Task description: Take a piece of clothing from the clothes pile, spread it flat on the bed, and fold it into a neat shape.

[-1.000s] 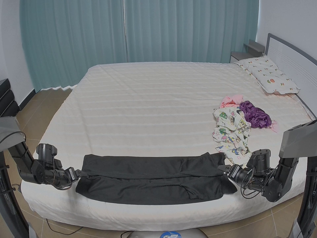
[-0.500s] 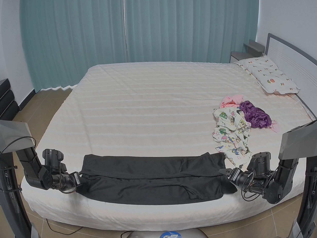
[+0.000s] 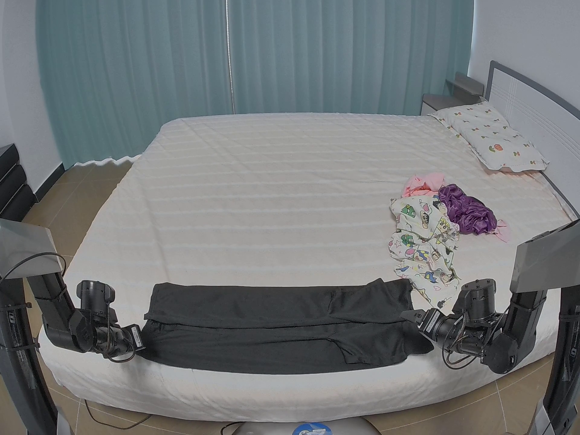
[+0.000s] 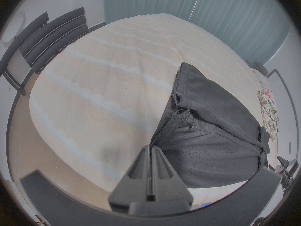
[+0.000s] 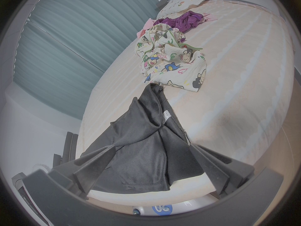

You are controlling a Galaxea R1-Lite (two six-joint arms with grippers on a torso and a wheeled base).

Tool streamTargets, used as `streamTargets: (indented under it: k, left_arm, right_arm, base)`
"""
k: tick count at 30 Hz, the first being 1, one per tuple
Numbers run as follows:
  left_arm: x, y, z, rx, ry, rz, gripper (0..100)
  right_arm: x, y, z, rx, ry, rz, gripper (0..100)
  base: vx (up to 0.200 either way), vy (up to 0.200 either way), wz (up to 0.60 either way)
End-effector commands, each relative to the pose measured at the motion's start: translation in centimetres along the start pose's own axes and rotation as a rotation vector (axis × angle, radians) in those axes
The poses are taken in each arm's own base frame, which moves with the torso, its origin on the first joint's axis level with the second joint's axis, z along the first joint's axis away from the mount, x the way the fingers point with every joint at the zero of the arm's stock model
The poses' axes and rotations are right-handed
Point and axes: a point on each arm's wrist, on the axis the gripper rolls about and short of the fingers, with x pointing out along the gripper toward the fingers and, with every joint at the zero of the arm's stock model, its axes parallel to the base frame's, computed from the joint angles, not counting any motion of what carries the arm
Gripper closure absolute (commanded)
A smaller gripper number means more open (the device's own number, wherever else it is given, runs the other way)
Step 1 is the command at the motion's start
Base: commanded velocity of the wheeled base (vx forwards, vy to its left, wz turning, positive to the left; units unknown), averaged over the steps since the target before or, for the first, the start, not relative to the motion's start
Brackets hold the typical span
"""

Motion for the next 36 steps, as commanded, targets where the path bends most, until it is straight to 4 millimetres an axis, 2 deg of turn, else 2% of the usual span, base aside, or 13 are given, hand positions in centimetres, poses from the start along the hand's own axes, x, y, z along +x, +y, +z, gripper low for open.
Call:
streamTargets:
  k: [1,7,8,12,17,20,24,33,36]
  left_arm:
    - [-0.2,0.1,-0.1,-0.004,0.002,0.003,100]
    - [-0.3,0.3,-0.7,-0.003,0.023,0.010,100]
    - [-0.4,0.3,-0.7,-0.003,0.024,0.010,0]
    - [-0.6,0.3,-0.8,-0.004,0.022,0.010,0]
    - [-1.4,0.1,0.3,-0.032,-0.031,-0.011,0]
    - [-2.6,-0.7,2.4,-0.110,-0.118,-0.057,0]
    - [-2.4,-1.7,4.6,-0.175,-0.178,-0.093,0]
    - [1.7,-3.7,9.9,-0.242,-0.173,-0.113,0]
    - [2.4,-4.6,10.7,-0.254,-0.149,-0.146,0]
  right_arm:
    - [0.0,0.0,0.0,0.000,0.001,0.000,0]
    - [0.0,0.0,0.0,0.000,0.002,-0.001,0]
    - [0.0,0.0,0.0,0.000,0.002,-0.001,0]
    - [0.0,-0.1,-0.1,0.000,0.003,-0.002,0]
    - [0.0,0.0,0.0,0.000,0.002,-0.001,0]
    - [-0.1,0.0,-0.1,-0.001,0.002,0.001,0]
    - [0.0,0.1,-0.2,-0.005,0.008,0.002,0]
    - [-0.1,0.1,-0.8,-0.010,0.027,0.000,0]
    - [-0.1,0.1,-0.8,-0.012,0.030,-0.003,0]
  base:
    - [0.000,0.000,0.00]
    - [0.000,0.000,0.00]
    - [0.000,0.000,0.00]
    - [0.000,0.000,0.00]
    - [0.000,0.000,0.00]
    - [0.000,0.000,0.00]
    - [0.000,0.000,0.00]
    - [0.000,0.000,0.00]
    - [0.000,0.000,0.00]
